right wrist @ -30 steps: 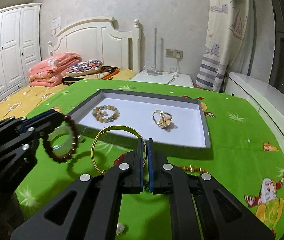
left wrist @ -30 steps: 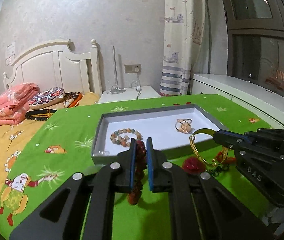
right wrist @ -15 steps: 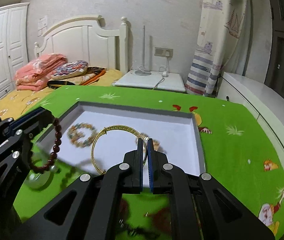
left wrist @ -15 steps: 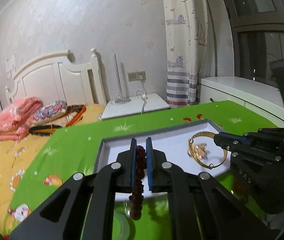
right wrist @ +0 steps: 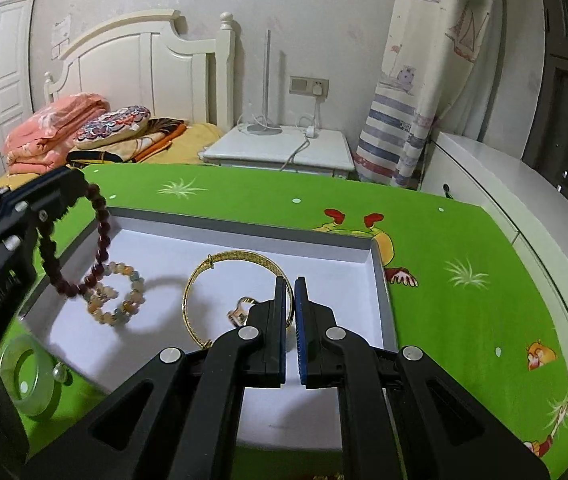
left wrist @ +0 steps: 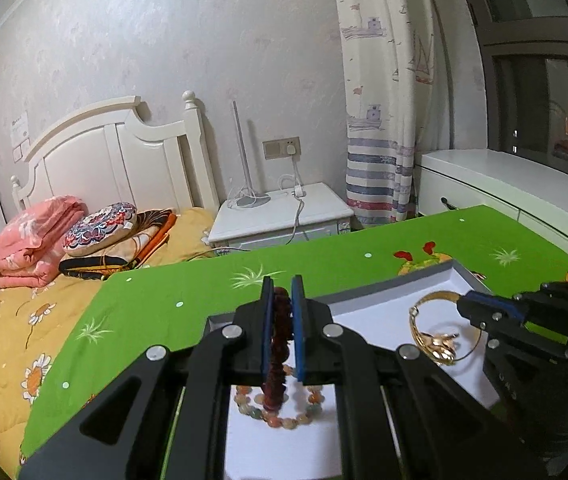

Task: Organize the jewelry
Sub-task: 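Carry the red bracelet with the left gripper over the tray while the right gripper carries the bangle there, then open both grippers to drop the red bracelet and gold bangle into the tray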

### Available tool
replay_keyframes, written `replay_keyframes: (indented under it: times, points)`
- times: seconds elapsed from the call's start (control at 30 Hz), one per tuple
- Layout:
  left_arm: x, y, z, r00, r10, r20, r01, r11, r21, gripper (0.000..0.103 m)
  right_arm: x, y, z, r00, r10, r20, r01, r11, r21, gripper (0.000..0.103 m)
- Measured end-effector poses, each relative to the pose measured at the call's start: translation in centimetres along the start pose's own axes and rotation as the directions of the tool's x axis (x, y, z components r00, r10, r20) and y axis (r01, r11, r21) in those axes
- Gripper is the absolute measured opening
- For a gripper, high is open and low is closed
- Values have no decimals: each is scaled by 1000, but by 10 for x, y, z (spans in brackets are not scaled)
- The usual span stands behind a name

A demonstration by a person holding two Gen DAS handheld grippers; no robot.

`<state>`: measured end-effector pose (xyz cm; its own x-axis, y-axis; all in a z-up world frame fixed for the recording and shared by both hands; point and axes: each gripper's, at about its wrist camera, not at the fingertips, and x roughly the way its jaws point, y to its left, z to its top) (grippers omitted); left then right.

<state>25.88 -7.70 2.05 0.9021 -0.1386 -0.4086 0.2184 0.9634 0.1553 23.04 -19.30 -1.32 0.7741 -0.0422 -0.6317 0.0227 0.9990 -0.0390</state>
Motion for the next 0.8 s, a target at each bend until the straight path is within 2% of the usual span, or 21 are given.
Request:
replay_keyframes:
  times: [0.47,0.8]
  points:
    - [13,-10,-12,998,49,-29,-50,998,-27,9,19,3,0,999,-20,-49,19,999,-29,8]
    - [11,-21,-22,996,78,-37,-78,997,1,9,31,9,0,996,-37,-79,32,997,-73,8]
